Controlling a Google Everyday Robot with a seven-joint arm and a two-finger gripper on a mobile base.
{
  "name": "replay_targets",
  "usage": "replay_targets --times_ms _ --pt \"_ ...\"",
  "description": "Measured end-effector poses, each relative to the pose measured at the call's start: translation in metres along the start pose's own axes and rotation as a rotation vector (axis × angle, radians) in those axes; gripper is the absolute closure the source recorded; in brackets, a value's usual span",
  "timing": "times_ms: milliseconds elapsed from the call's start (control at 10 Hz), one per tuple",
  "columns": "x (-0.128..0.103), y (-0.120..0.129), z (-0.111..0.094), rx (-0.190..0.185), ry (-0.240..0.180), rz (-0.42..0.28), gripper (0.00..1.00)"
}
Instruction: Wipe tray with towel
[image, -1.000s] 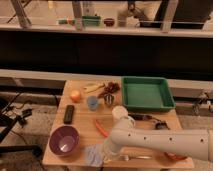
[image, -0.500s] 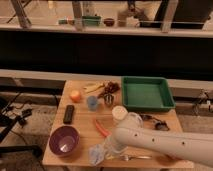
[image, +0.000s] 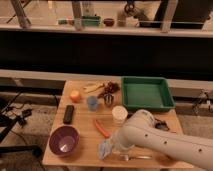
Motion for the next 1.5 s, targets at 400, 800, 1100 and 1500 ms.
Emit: replay_targets --times_ms 400,800,1100,1500 --pt "0.006 -0.027 -0.03 0.049 0.022 -0.035 0.97" --pt "0.016 -0.053 -0.068 0.091 0.061 -0.057 0.97" --pt "0.043 -0.06 -0.084 0.098 0.094 -0.03 0.97" --pt "0.065 -0.068 -0.114 0.117 0.144 -0.002 0.97"
